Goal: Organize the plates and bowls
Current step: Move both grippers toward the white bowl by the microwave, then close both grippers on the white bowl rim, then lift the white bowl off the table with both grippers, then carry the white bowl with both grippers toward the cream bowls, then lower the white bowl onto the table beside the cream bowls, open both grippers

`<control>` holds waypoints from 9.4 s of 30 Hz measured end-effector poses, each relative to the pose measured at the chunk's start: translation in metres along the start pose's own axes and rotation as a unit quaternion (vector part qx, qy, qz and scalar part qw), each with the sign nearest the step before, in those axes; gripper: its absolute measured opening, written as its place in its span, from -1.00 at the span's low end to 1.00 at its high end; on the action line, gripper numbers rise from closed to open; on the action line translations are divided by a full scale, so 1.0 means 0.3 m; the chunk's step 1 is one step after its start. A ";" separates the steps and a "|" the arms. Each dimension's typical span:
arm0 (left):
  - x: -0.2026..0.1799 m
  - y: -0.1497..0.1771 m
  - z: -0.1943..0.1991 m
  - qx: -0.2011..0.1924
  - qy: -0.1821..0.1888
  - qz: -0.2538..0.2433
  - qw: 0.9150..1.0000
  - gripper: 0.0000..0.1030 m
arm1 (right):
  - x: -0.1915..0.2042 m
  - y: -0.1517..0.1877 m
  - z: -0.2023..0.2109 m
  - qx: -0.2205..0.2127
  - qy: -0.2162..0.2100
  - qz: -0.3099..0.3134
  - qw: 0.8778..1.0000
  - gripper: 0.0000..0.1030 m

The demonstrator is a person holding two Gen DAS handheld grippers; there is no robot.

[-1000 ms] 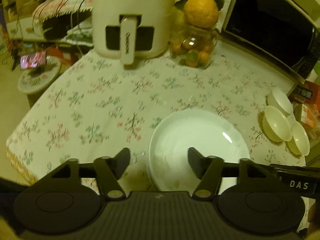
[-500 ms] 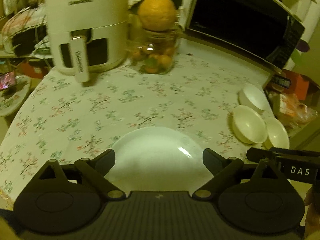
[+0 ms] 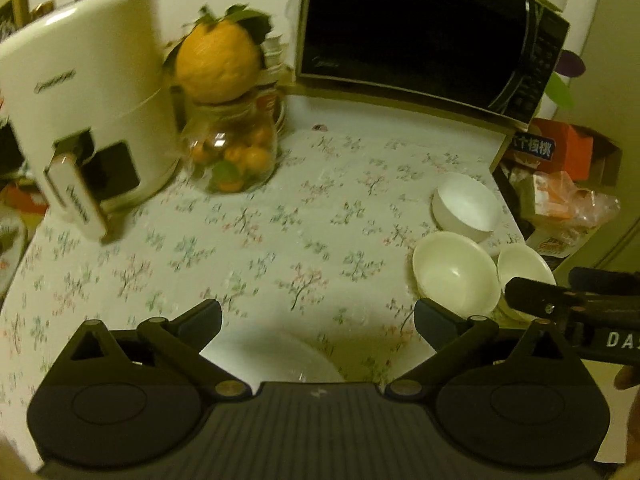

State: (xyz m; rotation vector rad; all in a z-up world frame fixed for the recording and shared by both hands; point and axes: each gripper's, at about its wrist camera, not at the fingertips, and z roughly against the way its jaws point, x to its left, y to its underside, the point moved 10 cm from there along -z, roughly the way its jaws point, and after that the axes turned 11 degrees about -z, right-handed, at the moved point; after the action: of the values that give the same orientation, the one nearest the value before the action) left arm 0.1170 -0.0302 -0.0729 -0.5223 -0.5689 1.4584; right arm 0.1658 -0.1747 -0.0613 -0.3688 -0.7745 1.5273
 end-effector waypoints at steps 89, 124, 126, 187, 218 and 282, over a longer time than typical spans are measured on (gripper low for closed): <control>-0.280 -0.352 -0.709 0.008 0.186 0.046 0.981 -0.94 | -0.404 -0.276 -0.575 0.048 0.080 -0.210 0.973 -0.99; -0.363 -0.371 -0.625 -0.023 0.195 0.019 0.980 -0.89 | -0.480 -0.276 -0.517 0.038 0.135 -0.202 0.969 -0.87; -0.361 -0.365 -0.619 -0.021 0.188 0.016 0.982 -0.89 | -0.477 -0.278 -0.513 0.035 0.137 -0.201 0.969 -0.88; -0.268 0.127 -0.058 0.024 0.092 0.001 0.995 -0.91 | -0.114 0.122 0.010 0.039 0.033 -0.033 0.998 -0.84; -0.300 0.244 -0.135 0.064 0.077 -0.033 0.994 -0.90 | -0.161 0.308 -0.123 0.139 0.067 -0.008 0.988 -0.79; -0.184 0.069 -0.096 0.020 0.068 0.013 0.997 -0.13 | -0.192 0.142 -0.059 0.086 0.024 -0.076 0.993 -0.33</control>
State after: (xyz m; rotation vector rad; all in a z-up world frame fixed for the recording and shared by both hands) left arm 0.1182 -0.0838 -0.1104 -0.5935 -0.4260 1.4449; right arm 0.1528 -0.2241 -0.1146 -0.2127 -0.6152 1.4247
